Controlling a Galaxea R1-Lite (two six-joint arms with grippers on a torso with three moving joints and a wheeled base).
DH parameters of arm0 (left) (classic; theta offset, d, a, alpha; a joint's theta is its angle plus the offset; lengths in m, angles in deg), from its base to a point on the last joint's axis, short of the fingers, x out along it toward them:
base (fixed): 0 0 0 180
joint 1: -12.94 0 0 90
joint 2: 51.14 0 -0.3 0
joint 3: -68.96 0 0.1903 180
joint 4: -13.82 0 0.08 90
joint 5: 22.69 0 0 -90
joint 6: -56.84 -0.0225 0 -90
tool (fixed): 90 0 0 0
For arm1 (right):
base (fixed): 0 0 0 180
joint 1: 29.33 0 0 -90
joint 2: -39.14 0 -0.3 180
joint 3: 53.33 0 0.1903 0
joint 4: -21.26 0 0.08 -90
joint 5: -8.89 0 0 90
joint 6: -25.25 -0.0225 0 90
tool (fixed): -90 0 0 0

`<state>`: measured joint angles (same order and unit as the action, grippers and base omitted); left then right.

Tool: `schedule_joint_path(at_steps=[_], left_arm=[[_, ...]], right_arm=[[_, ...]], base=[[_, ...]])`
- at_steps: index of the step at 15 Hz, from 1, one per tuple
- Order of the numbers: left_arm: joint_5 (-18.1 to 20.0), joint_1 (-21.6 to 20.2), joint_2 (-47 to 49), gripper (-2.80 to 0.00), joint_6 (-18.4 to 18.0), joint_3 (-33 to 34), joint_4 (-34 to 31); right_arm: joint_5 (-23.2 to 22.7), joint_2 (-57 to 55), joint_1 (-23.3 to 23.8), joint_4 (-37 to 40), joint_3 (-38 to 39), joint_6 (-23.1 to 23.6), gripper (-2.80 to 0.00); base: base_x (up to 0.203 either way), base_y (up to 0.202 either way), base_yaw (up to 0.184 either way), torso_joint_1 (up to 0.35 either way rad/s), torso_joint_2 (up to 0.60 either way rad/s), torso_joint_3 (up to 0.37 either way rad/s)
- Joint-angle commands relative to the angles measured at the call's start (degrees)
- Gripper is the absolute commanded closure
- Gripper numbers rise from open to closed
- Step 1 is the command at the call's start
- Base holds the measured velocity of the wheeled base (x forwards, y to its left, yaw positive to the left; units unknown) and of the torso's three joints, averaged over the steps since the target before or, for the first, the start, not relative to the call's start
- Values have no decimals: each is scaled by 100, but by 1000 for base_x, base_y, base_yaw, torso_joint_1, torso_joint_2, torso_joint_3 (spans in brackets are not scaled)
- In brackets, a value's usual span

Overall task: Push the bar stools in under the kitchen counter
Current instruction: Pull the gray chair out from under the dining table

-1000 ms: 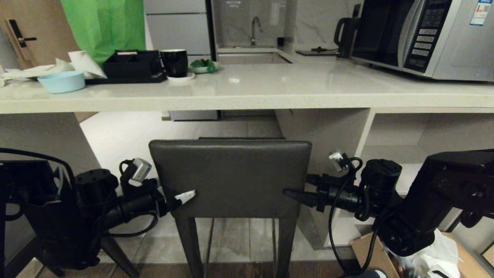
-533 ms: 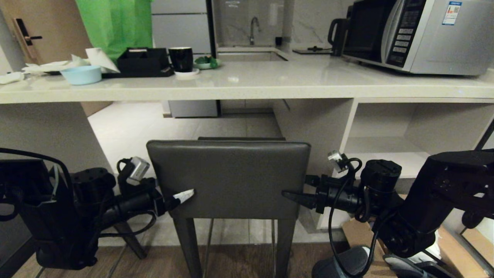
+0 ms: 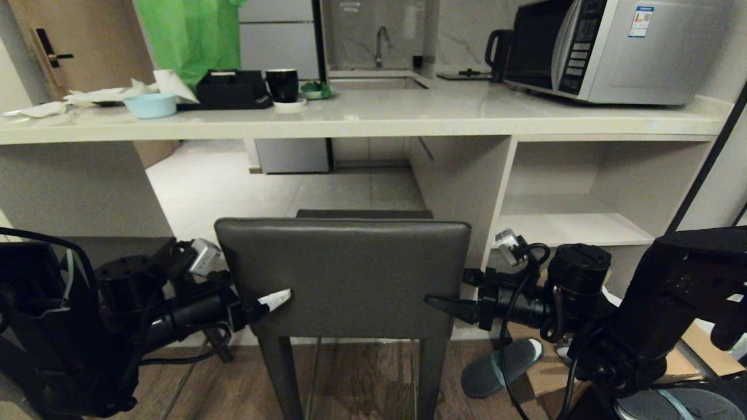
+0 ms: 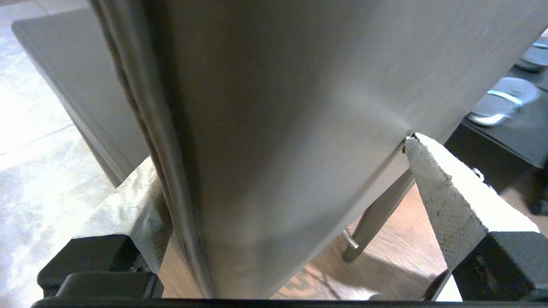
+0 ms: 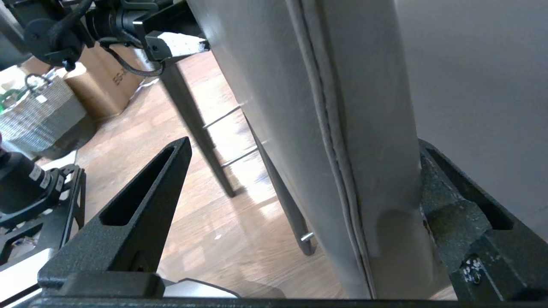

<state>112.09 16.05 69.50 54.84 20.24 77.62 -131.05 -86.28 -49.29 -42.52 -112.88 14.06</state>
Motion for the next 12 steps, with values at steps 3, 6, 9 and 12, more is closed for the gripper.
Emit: schedule_joint_path(at_steps=[3, 6, 9, 12], left_arm=[[21, -3, -163, -280, -20, 110, 49], [21, -3, -134, -280, -216, 127, 49], [-2, -3, -134, -280, -266, 127, 49], [-58, -6, -153, -280, -263, 145, 49]], right_arm=[[-24, 119, 0, -51, 50, 3, -280], [34, 166, 0, -51, 52, -6, -280], [99, 176, 0, -51, 85, 3, -280], [99, 202, 0, -51, 173, 2, -280]], base=[[-194, 0, -1, 4, 2, 4], [-194, 0, -2, 2, 0, 2], [-186, 0, -2, 1, 3, 1], [-42, 0, -1, 1, 2, 1]])
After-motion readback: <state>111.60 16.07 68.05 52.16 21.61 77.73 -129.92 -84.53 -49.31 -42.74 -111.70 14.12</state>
